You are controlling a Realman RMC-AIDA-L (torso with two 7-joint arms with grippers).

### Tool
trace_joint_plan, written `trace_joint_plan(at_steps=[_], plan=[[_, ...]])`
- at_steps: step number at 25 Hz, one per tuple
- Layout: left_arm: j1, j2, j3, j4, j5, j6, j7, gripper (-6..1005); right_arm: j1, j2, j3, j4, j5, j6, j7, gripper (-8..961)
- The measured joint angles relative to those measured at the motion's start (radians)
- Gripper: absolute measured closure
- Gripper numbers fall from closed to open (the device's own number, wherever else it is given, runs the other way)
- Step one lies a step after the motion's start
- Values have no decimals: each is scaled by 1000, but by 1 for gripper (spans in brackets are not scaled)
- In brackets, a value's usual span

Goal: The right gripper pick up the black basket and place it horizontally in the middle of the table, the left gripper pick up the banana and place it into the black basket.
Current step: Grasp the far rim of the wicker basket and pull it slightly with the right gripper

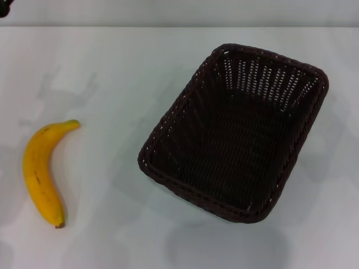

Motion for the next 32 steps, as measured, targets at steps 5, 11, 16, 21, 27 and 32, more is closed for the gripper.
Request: trace_joint_plan(at_steps=[5,11,16,21,27,32], plan=[[0,0,-1,0,-2,5,6,121,41,-51,-78,15,-1,16,53,296],[0,0,2,1,-2,6,12,121,125,-131,-213,11,-1,41,173,296],[0,0,4,0,-1,6,13,121,221,-219,-383,6,-1,59,311,296],[-2,0,3,-1,2,6,13,121,331,-286,-548,-15,-1,50,453,295],[-11,1,6,-1,4,6,13,121,471,-304,-732,-123,-1,-37,578,295],[-12,1,8,-1,5,4,13,121,580,-263,-838,-275,-1,-115,645,295]])
